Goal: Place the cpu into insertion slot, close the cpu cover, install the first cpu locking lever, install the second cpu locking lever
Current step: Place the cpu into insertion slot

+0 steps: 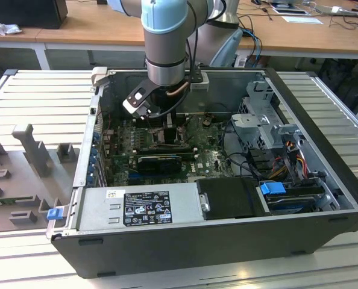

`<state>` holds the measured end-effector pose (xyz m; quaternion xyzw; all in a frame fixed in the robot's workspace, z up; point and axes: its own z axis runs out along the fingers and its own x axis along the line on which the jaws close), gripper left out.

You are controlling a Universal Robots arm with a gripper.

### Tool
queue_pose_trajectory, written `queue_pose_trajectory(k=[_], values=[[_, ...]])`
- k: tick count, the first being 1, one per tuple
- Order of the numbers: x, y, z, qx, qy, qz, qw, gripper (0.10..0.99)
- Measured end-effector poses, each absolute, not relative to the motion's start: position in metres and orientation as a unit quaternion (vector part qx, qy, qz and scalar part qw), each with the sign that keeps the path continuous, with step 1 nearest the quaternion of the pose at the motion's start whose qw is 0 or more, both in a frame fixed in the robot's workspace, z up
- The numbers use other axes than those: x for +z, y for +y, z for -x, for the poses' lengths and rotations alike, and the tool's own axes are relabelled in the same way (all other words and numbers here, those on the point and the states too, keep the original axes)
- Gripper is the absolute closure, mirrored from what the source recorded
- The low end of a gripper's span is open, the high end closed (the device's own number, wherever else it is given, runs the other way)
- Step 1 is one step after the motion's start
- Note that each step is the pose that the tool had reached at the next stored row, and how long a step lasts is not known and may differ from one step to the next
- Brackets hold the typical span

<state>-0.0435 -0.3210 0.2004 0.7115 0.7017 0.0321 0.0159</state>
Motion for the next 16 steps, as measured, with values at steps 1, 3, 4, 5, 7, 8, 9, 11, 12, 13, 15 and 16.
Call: queue_pose_trajectory(k=[1,3,4,5,7,8,9,11,12,13,15,16], values=[[0.2001,-0.3210,0.0434,0.032,0.702,-0.712,0.016,0.557],[0.1998,-0.3208,0.0425,0.033,0.702,-0.711,0.016,0.557],[0.1999,-0.3208,0.0420,0.032,0.702,-0.712,0.016,0.557],[0.2000,-0.3209,0.0420,0.032,0.702,-0.712,0.016,0.557],[0.2000,-0.3209,0.0420,0.032,0.702,-0.712,0.016,0.557],[0.1999,-0.3209,0.0420,0.032,0.702,-0.712,0.016,0.557],[0.1999,-0.3209,0.0420,0.032,0.702,-0.712,0.016,0.557],[0.1999,-0.3209,0.0420,0.032,0.702,-0.712,0.016,0.557],[0.1997,-0.3209,0.0419,0.032,0.702,-0.712,0.016,0.545],[0.1998,-0.3209,0.0420,0.032,0.702,-0.712,0.016,0.545],[0.2009,-0.3209,0.0420,0.033,0.702,-0.712,0.015,0.482],[0.2023,-0.3209,0.0420,0.033,0.702,-0.712,0.015,0.482]])
